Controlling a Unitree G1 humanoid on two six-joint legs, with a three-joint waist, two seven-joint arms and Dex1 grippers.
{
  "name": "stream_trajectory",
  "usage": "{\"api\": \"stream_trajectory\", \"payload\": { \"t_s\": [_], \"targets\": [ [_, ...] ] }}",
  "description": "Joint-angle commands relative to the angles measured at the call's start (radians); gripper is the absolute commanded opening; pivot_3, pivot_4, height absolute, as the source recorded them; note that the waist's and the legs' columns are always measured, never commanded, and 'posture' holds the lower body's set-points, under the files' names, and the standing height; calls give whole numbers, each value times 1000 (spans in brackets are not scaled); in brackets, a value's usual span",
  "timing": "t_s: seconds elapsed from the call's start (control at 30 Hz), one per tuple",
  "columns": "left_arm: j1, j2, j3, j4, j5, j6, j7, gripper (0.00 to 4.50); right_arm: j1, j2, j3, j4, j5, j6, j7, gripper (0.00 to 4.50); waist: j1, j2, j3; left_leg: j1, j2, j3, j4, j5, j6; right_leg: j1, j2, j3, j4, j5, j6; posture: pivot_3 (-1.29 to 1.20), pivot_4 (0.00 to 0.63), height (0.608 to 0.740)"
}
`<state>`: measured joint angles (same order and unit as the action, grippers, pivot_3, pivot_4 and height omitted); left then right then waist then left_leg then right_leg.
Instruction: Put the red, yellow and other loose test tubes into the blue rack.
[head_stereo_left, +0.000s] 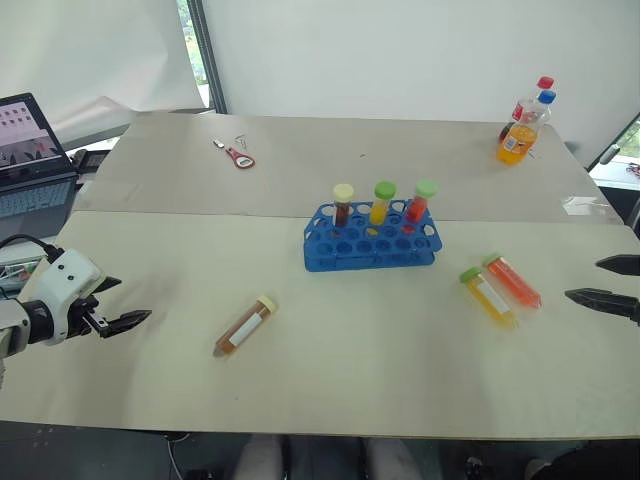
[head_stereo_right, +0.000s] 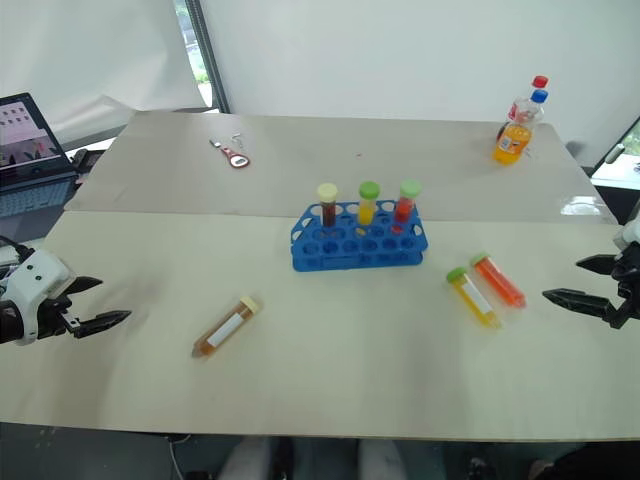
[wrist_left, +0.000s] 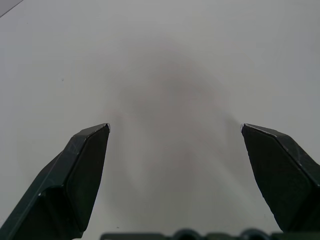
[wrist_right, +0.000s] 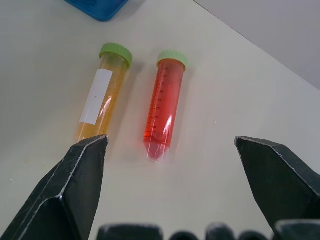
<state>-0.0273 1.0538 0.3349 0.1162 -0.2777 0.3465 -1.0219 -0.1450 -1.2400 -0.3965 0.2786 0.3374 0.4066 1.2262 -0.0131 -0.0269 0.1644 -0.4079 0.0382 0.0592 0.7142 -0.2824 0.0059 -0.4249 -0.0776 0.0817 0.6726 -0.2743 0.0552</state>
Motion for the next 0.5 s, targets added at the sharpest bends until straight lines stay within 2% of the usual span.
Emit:
{"api": "stream_trajectory", "payload": {
  "t_s": [0.03, 0.43, 0.5],
  "targets": [
    [-20, 16, 32, -3, -12, -3, -6, 4466, 9, 1, -35, -7, 4, -27, 2, 4500, 0, 0, 0, 0, 0, 0, 0, 0, 0, 0, 0, 0, 0, 0, 0, 0, 150, 691],
    [-61, -25, 60, 30, -46, -34, 3, 4466, 31, 18, -63, -17, 14, -36, -16, 4500, -1, 0, 0, 0, 0, 0, 0, 0, 0, 0, 0, 0, 0, 0, 0, 0, 150, 691],
    [-71, -26, 60, -2, -80, 3, -15, 4466, 21, 19, -59, -16, 17, -36, -19, 4500, -1, 0, 0, 0, 0, 0, 0, 0, 0, 0, 0, 0, 0, 0, 0, 0, 150, 691]
  ]
}}
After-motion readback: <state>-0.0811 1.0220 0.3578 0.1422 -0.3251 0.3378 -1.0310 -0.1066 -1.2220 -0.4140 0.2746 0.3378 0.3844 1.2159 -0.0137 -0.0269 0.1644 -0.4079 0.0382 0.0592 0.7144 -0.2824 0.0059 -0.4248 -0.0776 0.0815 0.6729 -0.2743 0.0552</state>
